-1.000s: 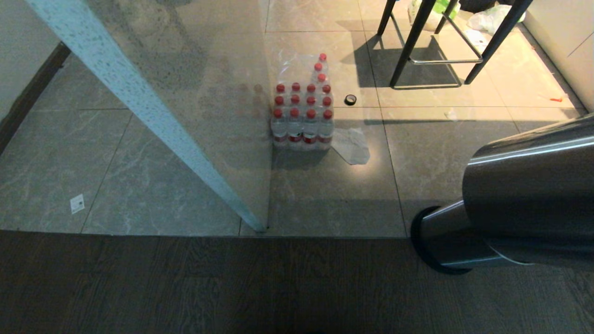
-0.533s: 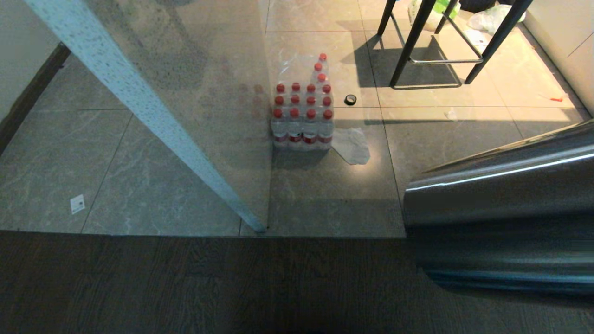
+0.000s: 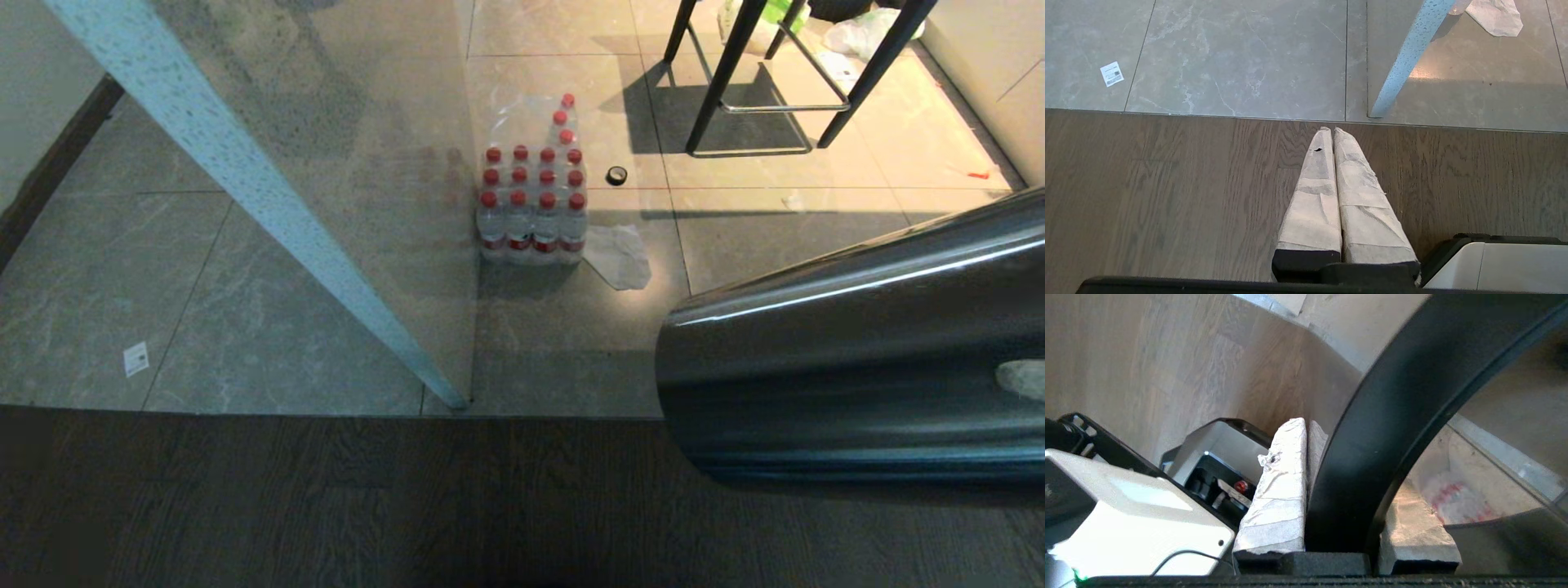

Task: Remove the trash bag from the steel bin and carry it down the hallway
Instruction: Place the outer trash can on the ground

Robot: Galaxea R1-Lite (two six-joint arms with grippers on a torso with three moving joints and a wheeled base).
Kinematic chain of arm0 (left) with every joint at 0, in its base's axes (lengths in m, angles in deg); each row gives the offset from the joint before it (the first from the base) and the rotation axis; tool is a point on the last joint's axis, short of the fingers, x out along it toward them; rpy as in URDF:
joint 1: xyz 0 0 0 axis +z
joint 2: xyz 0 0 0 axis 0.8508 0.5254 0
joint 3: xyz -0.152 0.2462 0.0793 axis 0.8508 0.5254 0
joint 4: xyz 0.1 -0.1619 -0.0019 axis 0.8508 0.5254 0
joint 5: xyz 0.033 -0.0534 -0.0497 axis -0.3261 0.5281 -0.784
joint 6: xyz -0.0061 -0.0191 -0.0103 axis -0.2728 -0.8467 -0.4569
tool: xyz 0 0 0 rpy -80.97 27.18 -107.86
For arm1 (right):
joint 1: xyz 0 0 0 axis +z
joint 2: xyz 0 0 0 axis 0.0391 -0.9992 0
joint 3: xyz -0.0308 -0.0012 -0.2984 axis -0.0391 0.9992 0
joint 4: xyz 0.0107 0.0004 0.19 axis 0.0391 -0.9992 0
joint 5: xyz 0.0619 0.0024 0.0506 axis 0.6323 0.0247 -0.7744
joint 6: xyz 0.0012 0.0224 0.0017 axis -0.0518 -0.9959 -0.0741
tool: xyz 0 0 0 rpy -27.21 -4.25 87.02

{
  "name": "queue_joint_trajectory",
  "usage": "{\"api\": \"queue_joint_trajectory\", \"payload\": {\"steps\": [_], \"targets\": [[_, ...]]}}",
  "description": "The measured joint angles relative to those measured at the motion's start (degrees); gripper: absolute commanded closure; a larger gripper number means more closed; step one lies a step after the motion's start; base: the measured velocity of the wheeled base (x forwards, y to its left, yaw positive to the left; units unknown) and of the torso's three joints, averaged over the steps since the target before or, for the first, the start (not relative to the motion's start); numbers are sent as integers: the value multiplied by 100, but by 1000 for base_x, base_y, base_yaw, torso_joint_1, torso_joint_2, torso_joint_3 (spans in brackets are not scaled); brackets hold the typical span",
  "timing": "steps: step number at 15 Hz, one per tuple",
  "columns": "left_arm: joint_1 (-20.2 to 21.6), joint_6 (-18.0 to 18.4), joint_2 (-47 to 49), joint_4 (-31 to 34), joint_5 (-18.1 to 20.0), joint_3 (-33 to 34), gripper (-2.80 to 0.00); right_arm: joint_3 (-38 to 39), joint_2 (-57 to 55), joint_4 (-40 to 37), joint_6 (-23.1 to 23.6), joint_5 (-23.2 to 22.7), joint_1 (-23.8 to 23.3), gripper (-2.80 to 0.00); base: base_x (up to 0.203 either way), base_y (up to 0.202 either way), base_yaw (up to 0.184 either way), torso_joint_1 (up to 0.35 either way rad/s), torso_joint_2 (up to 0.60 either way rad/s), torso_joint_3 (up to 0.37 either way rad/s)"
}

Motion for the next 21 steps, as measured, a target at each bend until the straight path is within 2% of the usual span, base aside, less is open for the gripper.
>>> {"api": "queue_joint_trajectory", "payload": {"steps": [6,12,14,17,21], "targets": [[0,-2,0,1,0,0,0,561,-885,1565,-340,-6,225,0,0,0,0,0,0,0],[0,0,0,1,0,0,0,324,-3078,3847,-545,26,387,0,0,0,0,0,0,0],[0,0,0,1,0,0,0,39,-3896,4305,-396,56,442,0,0,0,0,0,0,0],[0,-2,0,1,0,0,0,-587,-5116,4883,157,398,469,0,0,0,0,0,0,0],[0,0,0,1,2,0,0,-1506,-6368,5096,968,530,301,0,0,0,0,0,0,0]]}}
